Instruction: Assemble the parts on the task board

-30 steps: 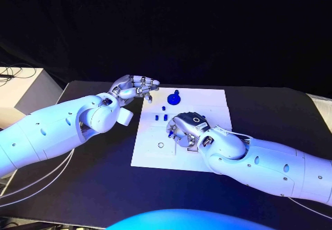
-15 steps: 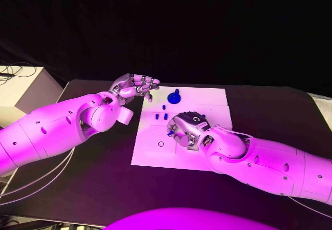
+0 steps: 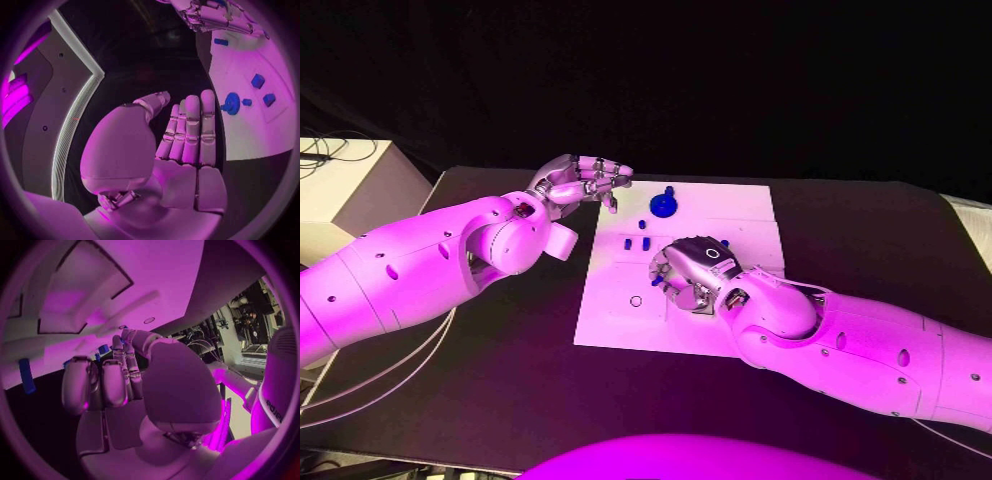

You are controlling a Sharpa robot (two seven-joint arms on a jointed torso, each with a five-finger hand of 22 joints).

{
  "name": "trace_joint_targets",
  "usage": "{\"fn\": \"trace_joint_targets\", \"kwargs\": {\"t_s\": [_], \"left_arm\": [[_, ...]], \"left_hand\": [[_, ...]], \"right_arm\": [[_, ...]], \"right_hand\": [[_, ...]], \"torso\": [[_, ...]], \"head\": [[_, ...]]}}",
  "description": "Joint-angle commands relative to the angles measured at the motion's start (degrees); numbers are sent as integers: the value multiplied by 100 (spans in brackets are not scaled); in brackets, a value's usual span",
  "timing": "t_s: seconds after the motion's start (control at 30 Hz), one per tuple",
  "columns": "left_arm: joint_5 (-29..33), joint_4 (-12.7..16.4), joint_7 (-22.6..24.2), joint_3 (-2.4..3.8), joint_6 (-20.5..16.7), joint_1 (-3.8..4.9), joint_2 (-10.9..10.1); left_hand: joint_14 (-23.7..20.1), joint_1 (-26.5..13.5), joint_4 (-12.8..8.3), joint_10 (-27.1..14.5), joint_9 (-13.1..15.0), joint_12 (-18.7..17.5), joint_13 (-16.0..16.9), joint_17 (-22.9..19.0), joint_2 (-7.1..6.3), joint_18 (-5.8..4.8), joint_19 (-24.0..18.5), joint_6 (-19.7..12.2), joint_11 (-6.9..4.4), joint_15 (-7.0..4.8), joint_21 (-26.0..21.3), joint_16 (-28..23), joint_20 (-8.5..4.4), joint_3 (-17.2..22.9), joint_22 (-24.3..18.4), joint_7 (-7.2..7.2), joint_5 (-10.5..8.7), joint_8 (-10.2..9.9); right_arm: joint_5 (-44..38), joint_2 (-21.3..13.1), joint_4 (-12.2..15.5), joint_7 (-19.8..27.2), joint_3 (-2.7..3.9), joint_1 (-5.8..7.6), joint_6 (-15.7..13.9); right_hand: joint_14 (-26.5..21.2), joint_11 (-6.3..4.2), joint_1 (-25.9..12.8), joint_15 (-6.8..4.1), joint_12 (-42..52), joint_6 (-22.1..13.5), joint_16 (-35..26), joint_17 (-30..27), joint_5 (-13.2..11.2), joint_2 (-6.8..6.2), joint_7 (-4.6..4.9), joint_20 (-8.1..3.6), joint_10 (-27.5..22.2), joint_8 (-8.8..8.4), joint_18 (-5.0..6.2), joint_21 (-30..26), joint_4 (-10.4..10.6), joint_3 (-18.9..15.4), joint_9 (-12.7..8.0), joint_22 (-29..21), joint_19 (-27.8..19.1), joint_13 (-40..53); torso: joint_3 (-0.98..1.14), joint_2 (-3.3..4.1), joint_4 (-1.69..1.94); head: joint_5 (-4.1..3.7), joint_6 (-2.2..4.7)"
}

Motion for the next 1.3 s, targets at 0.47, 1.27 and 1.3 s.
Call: {"fn": "trace_joint_targets", "kwargs": {"t_s": [0.47,1.27,1.3], "left_arm": [[35,0,18,5,68,-5,12],[35,-3,-3,5,85,-6,15],[35,-5,-4,5,86,-6,16]], "left_hand": [[-8,44,36,-53,-8,2,-12,-10,-8,36,66,-61,-13,39,30,-34,7,-15,5,7,14,-16],[-9,41,46,-62,-9,3,-14,-11,-10,36,68,-67,-10,42,28,-35,9,-21,4,10,14,-17],[-9,41,46,-62,-9,3,-14,-11,-10,36,68,-67,-10,42,28,-35,9,-21,4,10,14,-17]], "right_arm": [[-592,-17,108,-386,1,-8,415],[-920,72,135,-728,1,-8,556],[-932,70,139,-741,2,-8,534]], "right_hand": [[209,-130,-11,-39,39,11,24,17,23,41,14,-19,154,15,-47,11,0,36,11,33,33,1],[210,-130,-18,-39,38,10,37,32,23,40,13,-18,156,18,-51,28,-9,45,18,53,36,1],[210,-130,-18,-39,38,10,37,32,23,40,13,-18,156,18,-51,28,-9,45,18,53,36,1]], "torso": [[-3,4,-2],[-4,2,1],[-5,3,-1]], "head": [[6,-6],[6,-10],[7,-10]]}}
